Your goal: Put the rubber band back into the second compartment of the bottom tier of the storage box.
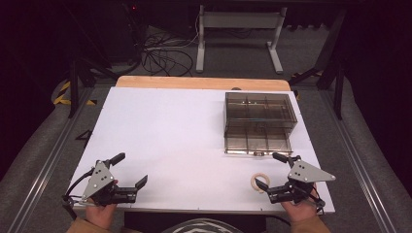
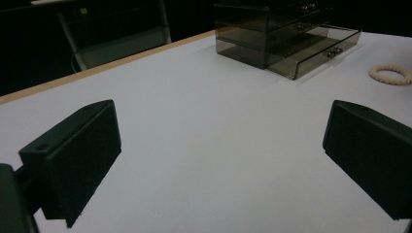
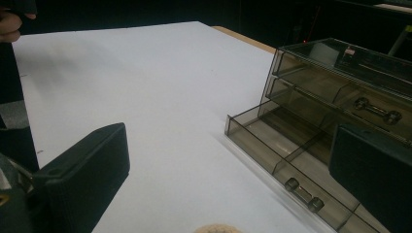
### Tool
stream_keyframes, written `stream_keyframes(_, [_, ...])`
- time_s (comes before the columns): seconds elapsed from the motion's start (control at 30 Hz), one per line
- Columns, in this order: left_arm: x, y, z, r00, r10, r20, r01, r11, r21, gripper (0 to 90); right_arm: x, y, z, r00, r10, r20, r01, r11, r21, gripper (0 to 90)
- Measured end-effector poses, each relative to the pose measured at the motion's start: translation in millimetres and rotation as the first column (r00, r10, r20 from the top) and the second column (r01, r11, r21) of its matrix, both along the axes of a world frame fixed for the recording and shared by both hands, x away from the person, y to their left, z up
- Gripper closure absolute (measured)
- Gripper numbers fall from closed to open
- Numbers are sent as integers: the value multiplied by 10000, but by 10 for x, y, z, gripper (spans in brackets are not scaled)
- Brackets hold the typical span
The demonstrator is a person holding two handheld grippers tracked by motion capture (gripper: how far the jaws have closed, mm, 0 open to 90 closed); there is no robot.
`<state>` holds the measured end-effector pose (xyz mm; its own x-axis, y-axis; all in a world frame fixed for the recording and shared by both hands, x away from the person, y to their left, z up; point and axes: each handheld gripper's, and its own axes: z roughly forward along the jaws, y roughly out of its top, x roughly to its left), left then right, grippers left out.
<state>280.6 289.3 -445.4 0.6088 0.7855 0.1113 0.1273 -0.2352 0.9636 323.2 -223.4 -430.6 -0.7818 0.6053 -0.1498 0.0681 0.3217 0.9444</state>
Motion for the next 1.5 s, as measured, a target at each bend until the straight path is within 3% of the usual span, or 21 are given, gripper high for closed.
stream_keyframes(0.23, [3,20,2,9997,-124,-205,117,9994,-322,13,3,2,2,9999,-11,-116,11,10000,0,33])
stream_keyframes(0.6, [-11,-3,0,10000,62,7,-62,9999,127,17,14,11,6,9998,-24,-176,22,10000,-96,43])
stream_keyframes(1.5, [-14,1,1,10000,61,-71,-61,10000,70,19,110,-26,85,9984,-278,-496,272,9996,-120,50])
